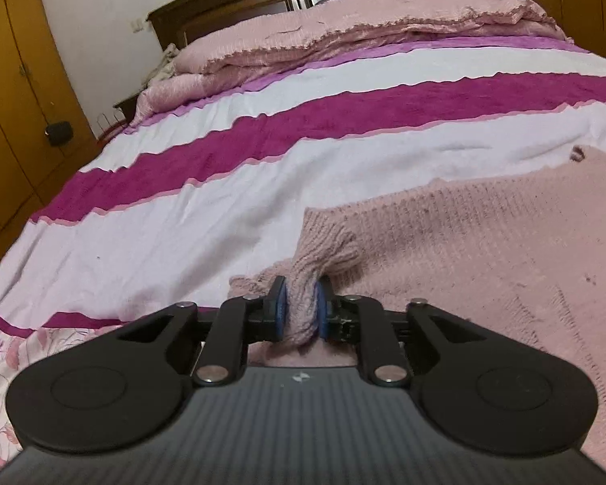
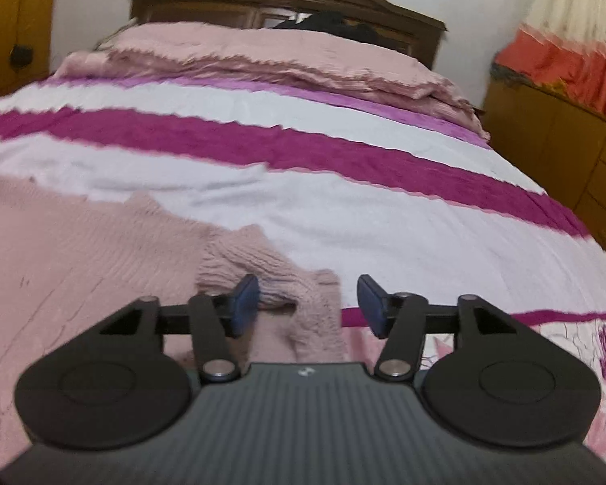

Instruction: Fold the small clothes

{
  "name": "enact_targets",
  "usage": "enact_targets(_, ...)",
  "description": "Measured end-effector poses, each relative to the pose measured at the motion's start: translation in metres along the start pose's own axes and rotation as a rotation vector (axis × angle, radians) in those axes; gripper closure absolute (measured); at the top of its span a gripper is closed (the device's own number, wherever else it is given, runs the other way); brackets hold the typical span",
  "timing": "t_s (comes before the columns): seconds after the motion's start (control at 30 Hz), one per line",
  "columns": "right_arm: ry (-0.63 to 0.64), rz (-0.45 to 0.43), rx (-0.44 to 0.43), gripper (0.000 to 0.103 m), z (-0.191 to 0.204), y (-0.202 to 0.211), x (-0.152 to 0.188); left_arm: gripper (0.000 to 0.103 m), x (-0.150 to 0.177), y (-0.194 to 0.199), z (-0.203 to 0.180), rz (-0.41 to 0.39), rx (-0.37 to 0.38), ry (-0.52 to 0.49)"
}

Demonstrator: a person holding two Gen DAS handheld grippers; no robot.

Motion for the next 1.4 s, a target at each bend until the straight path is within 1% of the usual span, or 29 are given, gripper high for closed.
enact_targets(0.07,-0.014,-0.012,0.035,0.046,-0.007,0.005,-0.003,0.075,0.001,0.000,0.002,0.005,-0.009,0.009)
enact_targets(0.13,-0.026,-0.030,0.048,0.046,-0.014,0.011,-0.007,0.070,-0.002,0.001,0.008,0.012,-0.008,0.037)
enact_targets(0.2,-0.022,-0.056,0.039,0.046,-0.014,0.021,-0.010,0.065,-0.004,0.006,0.018,0.006,-0.015,0.070)
enact_targets(0.27,0.002,-0.084,0.033,0.046,-0.010,0.033,-0.012,0.057,-0.007,0.013,0.028,-0.009,-0.055,0.087)
enact_targets(0.3,0.015,-0.098,0.020,0.046,-0.006,0.039,-0.013,0.056,-0.008,0.017,0.032,-0.016,-0.071,0.092)
enact_targets(0.33,0.017,-0.107,-0.002,0.046,-0.005,0.042,-0.014,0.055,-0.009,0.021,0.037,-0.023,-0.078,0.099)
enact_targets(0.37,0.013,-0.113,-0.041,0.046,-0.002,0.044,-0.016,0.054,-0.009,0.025,0.043,-0.028,-0.080,0.105)
enact_targets(0.43,0.000,-0.099,-0.151,0.046,0.003,0.045,-0.017,0.054,-0.010,0.035,0.051,-0.038,-0.073,0.119)
enact_targets(0.5,-0.021,-0.074,-0.224,0.046,0.008,0.039,-0.015,0.054,-0.010,0.047,0.056,-0.051,-0.028,0.138)
enact_targets(0.53,-0.020,-0.062,-0.237,0.046,0.011,0.035,-0.014,0.054,-0.010,0.052,0.056,-0.052,0.003,0.147)
enact_targets(0.63,0.005,-0.036,-0.221,0.046,0.018,0.020,-0.006,0.056,-0.009,0.063,0.047,-0.048,0.100,0.162)
enact_targets(0.7,0.000,0.002,-0.211,0.046,0.019,0.005,0.001,0.056,-0.006,0.063,0.037,-0.043,0.134,0.147)
enact_targets(0.77,-0.001,0.057,-0.190,0.046,0.016,-0.014,0.012,0.055,-0.001,0.053,0.026,-0.019,0.134,0.122)
enact_targets(0.83,-0.003,0.023,-0.201,0.042,0.014,-0.014,0.022,0.055,0.006,0.038,0.020,0.020,0.135,0.121)
enact_targets(0.9,-0.037,0.016,-0.215,0.042,0.010,-0.014,0.024,0.055,0.014,0.021,0.018,0.066,0.127,0.129)
enact_targets(0.97,-0.052,0.016,-0.220,0.041,0.009,-0.015,0.025,0.054,0.021,0.011,0.018,0.061,0.140,0.139)
enact_targets(1.07,-0.054,0.010,-0.220,0.040,0.009,-0.016,0.026,0.054,0.021,0.010,0.017,0.064,0.141,0.123)
enact_targets(1.2,-0.085,0.012,-0.218,0.040,0.006,-0.012,0.024,0.054,0.018,0.018,0.021,0.084,0.141,0.120)
enact_targets(1.37,-0.212,-0.031,-0.172,0.039,-0.016,0.008,0.027,0.054,0.025,0.055,0.032,0.078,0.165,0.124)
enact_targets(1.4,-0.235,-0.029,-0.136,0.039,-0.022,0.012,0.028,0.054,0.027,0.062,0.035,0.079,0.170,0.132)
Point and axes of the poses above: each gripper's, at about its wrist camera, not at the fingertips, and y roughly against the way its jaws point, z to its left, x to its underside, the point moved 3 cm from there along -y, roughly the way its jaws point, and after that the axes turned 10 degrees about -x, right-handed, at the moved point
